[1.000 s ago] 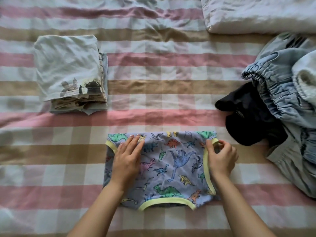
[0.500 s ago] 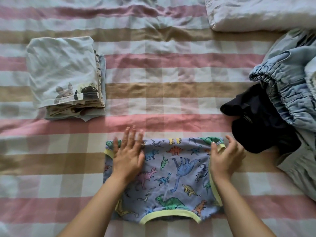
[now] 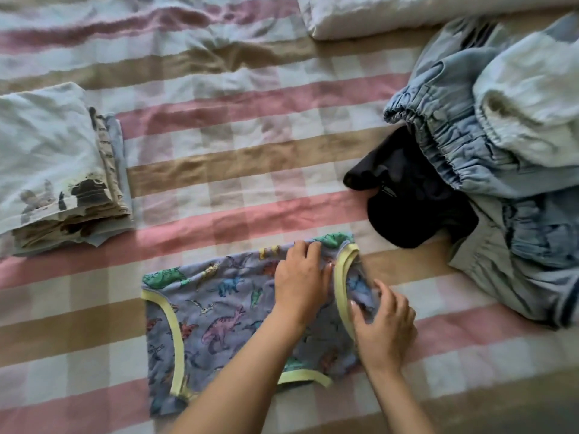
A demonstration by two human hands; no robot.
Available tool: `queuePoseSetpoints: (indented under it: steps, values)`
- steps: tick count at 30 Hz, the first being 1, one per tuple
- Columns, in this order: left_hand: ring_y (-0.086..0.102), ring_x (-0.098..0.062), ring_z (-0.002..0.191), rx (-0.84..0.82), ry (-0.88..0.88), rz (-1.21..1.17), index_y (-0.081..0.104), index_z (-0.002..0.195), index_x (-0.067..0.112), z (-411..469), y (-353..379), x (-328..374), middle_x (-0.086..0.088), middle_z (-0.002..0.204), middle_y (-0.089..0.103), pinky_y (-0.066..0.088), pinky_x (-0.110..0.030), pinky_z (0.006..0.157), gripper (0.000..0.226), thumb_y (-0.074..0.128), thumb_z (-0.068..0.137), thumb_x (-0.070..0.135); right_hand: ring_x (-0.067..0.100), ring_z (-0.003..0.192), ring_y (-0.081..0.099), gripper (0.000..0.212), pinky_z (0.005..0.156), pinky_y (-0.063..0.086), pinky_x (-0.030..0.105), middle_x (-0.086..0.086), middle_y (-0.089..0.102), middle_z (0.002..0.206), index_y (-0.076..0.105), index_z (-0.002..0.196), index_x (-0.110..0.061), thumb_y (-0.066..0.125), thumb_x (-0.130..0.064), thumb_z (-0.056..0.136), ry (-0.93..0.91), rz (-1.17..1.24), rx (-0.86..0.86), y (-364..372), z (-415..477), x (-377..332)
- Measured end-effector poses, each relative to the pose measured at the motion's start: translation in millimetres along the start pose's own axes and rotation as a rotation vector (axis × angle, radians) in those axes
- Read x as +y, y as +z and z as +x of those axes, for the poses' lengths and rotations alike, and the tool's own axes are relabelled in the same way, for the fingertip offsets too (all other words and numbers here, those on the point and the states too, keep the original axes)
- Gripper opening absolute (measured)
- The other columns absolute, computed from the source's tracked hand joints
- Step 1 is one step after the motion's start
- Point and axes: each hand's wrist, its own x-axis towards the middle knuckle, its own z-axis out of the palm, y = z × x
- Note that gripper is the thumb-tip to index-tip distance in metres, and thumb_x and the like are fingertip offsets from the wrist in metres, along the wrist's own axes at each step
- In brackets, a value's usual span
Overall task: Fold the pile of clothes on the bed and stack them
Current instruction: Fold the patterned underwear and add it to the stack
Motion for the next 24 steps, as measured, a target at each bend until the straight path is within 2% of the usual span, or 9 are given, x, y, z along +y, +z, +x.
queuePoseSetpoints:
  steps: [4, 7, 10, 14, 17, 20, 24]
  values:
    - [0.049, -0.028, 0.106, -0.030, -0.061, -0.011, 0.042, 0.125, 0.014, 13, 28, 36, -0.007, 0.117, 0.047, 0.044, -0.040, 0.076, 0.052, 0.054, 0.086, 0.045, 0.038, 0.093, 0.058, 0.060, 0.070, 0.045, 0.044, 0.013, 0.065, 0.099, 0.065, 0.104, -0.012, 0.088, -0.030, 0.051, 0.145, -0.062, -0.069, -6, -24, 18]
    - [0.046, -0.027, 0.110, 0.021, -0.164, 0.039, 0.039, 0.123, 0.013, 20, 42, 47, -0.007, 0.117, 0.046, 0.041, -0.040, 0.078, 0.060, 0.060, 0.080, 0.049, 0.033, 0.091, 0.058, 0.047, 0.072, 0.040, 0.040, 0.004, 0.068, 0.092, 0.067, 0.092, -0.019, 0.084, -0.041, 0.054, 0.225, -0.110, -0.100, -7, -35, 23]
    - [0.048, -0.029, 0.106, 0.094, -0.213, 0.012, 0.042, 0.116, 0.012, 25, 45, 51, -0.008, 0.112, 0.049, 0.040, -0.041, 0.076, 0.046, 0.059, 0.082, 0.038, 0.029, 0.095, 0.058, 0.038, 0.075, 0.038, 0.038, 0.003, 0.067, 0.090, 0.068, 0.089, -0.021, 0.079, -0.046, 0.062, 0.248, -0.120, -0.147, -6, -40, 25]
    - [0.052, -0.027, 0.099, 0.120, -0.217, -0.103, 0.049, 0.107, 0.011, 28, 39, 47, -0.007, 0.105, 0.053, 0.039, -0.038, 0.069, 0.027, 0.055, 0.082, 0.020, 0.029, 0.092, 0.061, 0.023, 0.070, 0.041, 0.035, 0.003, 0.068, 0.087, 0.064, 0.088, -0.021, 0.072, -0.037, 0.073, 0.212, 0.023, -0.208, -12, -44, 21]
    - [0.053, -0.024, 0.092, 0.147, -0.282, -0.352, 0.056, 0.102, 0.009, 28, 24, 42, -0.007, 0.100, 0.058, 0.037, -0.028, 0.068, 0.021, 0.057, 0.082, 0.012, 0.027, 0.078, 0.061, 0.012, 0.061, 0.041, 0.033, 0.000, 0.068, 0.078, 0.059, 0.081, -0.022, 0.069, -0.028, 0.078, 0.214, 0.234, -0.226, -21, -48, 12]
    - [0.050, -0.016, 0.073, 0.152, -0.338, -0.719, 0.061, 0.092, 0.007, 18, -3, 30, -0.003, 0.079, 0.057, 0.035, -0.013, 0.059, 0.015, 0.058, 0.079, 0.001, 0.016, 0.065, 0.056, 0.019, 0.057, 0.038, 0.026, -0.006, 0.061, 0.067, 0.057, 0.073, -0.023, 0.074, -0.016, 0.073, 0.140, 0.393, -0.201, -34, -64, -11]
    - [0.053, -0.006, 0.053, 0.101, -0.457, -1.329, 0.060, 0.085, 0.014, -13, -54, -7, 0.002, 0.066, 0.058, 0.042, -0.016, 0.049, 0.026, 0.052, 0.084, -0.010, 0.008, 0.064, 0.051, 0.021, 0.056, 0.039, 0.019, -0.006, 0.058, 0.069, 0.061, 0.074, -0.015, 0.079, -0.006, 0.065, -0.174, 0.454, -0.182, -40, -98, -45]
